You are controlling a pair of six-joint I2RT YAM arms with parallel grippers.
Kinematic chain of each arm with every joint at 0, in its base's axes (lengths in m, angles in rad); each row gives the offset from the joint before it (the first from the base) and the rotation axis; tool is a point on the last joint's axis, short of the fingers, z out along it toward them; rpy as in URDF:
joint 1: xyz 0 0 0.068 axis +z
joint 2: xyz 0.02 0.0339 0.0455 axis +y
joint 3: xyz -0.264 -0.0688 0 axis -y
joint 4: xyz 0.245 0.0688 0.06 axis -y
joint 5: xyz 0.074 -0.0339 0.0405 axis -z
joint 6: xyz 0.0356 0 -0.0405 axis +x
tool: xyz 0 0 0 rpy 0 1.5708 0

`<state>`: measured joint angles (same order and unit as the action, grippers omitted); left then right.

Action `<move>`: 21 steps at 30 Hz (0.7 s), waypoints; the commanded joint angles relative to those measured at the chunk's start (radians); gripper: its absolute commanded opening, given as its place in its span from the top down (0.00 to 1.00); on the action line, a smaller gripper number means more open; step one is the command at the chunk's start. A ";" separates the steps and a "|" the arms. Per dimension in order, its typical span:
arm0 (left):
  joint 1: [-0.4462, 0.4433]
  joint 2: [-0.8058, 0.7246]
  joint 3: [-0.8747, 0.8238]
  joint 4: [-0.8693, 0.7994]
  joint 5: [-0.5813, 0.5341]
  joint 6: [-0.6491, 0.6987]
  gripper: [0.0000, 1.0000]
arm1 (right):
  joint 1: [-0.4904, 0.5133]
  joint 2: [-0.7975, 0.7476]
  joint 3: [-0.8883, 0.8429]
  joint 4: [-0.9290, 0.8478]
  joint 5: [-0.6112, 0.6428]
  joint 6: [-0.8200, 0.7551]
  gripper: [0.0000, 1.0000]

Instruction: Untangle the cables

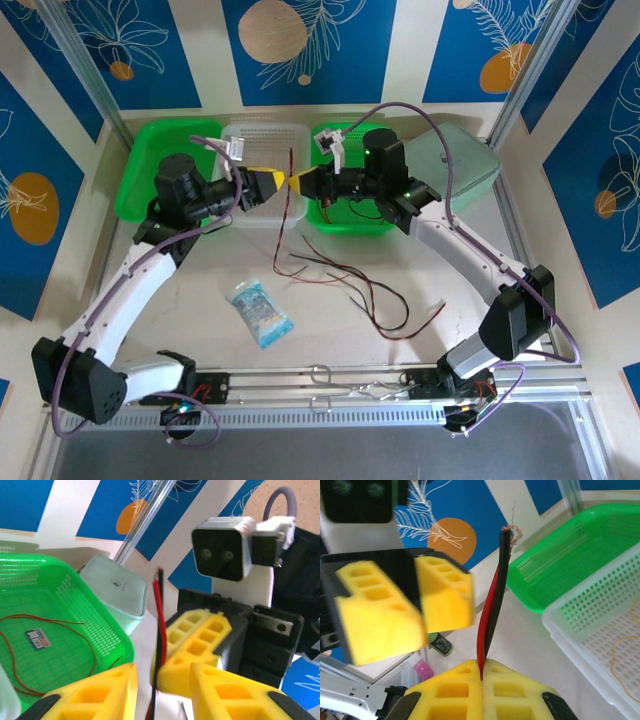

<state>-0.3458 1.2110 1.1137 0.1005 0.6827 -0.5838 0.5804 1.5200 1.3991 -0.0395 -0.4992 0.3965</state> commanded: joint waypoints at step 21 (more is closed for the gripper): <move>0.011 0.085 0.020 0.306 0.157 -0.239 0.66 | 0.000 0.035 0.082 -0.120 -0.081 -0.016 1.00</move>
<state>-0.3439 1.3067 1.1267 0.3519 0.8074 -0.7971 0.5877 1.5394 1.4429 -0.1097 -0.5793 0.3923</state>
